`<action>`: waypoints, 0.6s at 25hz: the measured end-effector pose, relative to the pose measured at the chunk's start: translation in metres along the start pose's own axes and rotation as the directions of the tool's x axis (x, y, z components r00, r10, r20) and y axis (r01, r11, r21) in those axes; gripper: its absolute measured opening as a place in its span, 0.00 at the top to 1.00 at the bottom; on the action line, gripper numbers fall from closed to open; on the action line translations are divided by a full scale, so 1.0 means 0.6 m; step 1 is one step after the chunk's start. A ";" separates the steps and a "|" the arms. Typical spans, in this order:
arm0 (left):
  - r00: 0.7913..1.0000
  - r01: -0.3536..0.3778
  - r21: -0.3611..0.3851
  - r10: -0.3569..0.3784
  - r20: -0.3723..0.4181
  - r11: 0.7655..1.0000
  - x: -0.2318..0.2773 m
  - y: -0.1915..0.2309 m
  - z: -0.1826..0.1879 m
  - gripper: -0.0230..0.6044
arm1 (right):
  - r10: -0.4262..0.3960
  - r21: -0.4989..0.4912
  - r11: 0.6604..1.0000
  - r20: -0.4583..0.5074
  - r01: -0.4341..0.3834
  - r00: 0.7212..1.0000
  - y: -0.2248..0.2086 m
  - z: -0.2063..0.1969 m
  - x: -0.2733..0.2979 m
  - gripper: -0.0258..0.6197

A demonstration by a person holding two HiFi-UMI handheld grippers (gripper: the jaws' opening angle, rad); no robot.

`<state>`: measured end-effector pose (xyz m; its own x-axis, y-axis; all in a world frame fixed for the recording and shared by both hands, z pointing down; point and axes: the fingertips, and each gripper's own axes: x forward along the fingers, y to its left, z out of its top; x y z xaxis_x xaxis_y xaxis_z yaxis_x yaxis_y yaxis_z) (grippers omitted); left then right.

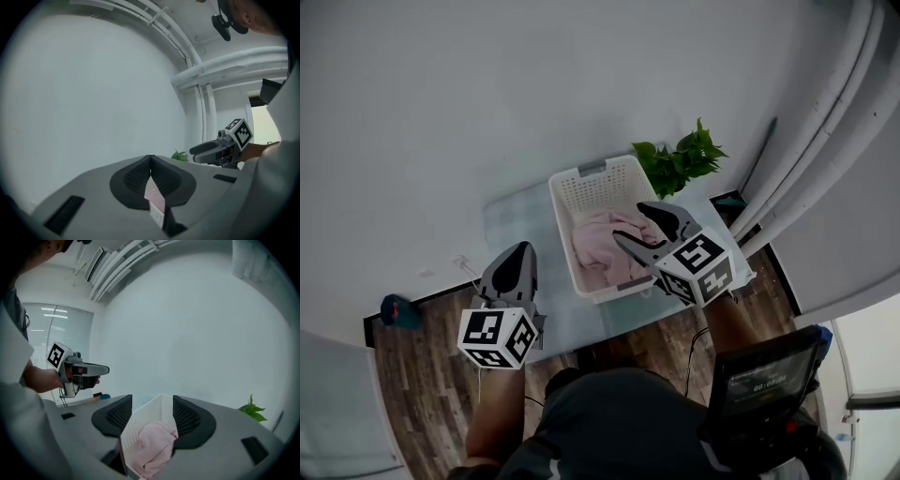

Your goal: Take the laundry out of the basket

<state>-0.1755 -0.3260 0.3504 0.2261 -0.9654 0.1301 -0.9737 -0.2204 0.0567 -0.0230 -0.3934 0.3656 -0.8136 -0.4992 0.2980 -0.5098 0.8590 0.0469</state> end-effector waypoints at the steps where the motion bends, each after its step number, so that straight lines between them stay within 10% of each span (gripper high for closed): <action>1: 1.000 -0.004 -0.002 0.004 -0.001 1.000 0.005 0.010 -0.002 0.95 | 0.010 -0.002 1.000 -0.024 -0.010 1.000 0.000 -0.007 0.014 0.55; 15: 0.993 0.013 -0.064 -0.020 -0.112 0.998 0.084 0.081 -0.106 0.95 | 0.128 -0.038 0.988 -0.349 -0.150 0.928 0.003 -0.164 0.163 0.35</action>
<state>-0.2096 -0.3766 0.4226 0.2469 -0.9390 0.2395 -0.9672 -0.2234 0.1213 -0.0757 -0.4294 0.4887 -0.7230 -0.3139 0.6154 -0.3707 0.9280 0.0379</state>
